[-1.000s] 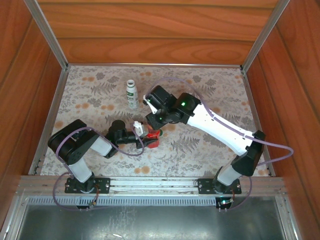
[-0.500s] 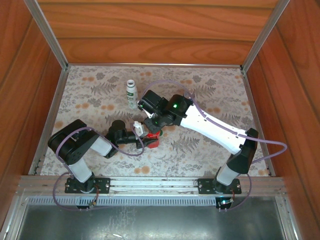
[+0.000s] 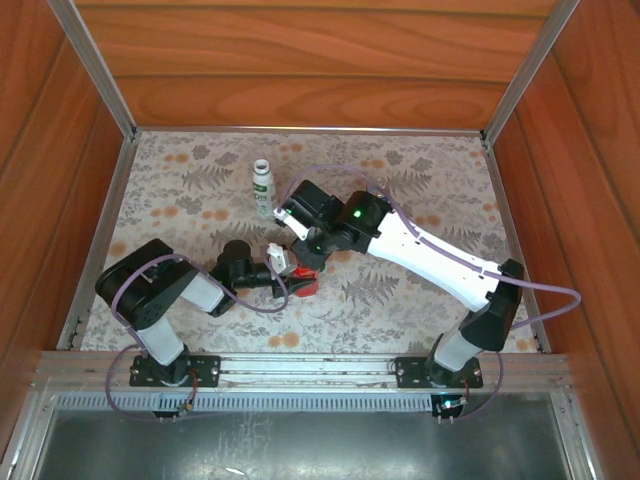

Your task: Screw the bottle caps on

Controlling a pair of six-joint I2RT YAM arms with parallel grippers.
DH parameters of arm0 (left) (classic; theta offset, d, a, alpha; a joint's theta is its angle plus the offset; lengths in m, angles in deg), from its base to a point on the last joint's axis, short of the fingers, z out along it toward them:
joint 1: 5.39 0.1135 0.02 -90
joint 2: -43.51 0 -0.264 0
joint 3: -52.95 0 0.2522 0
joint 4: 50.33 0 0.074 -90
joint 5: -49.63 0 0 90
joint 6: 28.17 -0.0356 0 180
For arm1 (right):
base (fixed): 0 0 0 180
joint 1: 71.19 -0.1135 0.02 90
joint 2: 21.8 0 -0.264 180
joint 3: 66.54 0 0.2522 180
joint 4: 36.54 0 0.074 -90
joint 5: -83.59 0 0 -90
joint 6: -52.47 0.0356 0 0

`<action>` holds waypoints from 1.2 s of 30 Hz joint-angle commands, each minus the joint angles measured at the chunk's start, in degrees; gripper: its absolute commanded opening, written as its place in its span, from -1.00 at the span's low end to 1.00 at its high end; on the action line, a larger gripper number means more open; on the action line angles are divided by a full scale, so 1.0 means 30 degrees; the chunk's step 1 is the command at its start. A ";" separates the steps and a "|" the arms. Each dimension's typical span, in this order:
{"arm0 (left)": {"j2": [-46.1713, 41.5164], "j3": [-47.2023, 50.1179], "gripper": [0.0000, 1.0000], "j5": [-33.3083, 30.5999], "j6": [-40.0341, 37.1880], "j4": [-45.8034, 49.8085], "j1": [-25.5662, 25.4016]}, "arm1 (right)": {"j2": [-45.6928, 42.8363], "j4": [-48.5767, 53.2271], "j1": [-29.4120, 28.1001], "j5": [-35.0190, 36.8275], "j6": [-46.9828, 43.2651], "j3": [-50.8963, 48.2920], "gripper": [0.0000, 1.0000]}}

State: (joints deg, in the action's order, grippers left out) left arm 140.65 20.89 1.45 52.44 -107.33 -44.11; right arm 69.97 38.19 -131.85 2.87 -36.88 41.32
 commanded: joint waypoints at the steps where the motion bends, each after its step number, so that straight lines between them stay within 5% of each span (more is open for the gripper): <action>1: -0.0330 0.0154 0.06 0.0607 0.0189 0.0248 0.0077 | -0.1372 -0.1498 0.0331 -0.2867 -0.3692 -0.1323 -0.30; 9: -0.0537 0.0242 0.06 0.0602 0.0230 0.0267 0.0092 | -0.1377 -0.1021 0.1219 -0.5056 -0.6536 -0.0692 -0.31; 36: -0.0235 0.0125 0.06 0.0596 0.0114 0.0268 0.0093 | 0.0680 0.1000 0.2233 -0.4067 -0.5905 0.0818 -0.32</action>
State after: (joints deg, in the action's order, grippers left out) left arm 139.76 21.21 2.17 53.01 -106.26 -44.06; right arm 70.56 38.71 -125.80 -9.26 -54.81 42.22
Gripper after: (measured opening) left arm 0.534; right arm 0.344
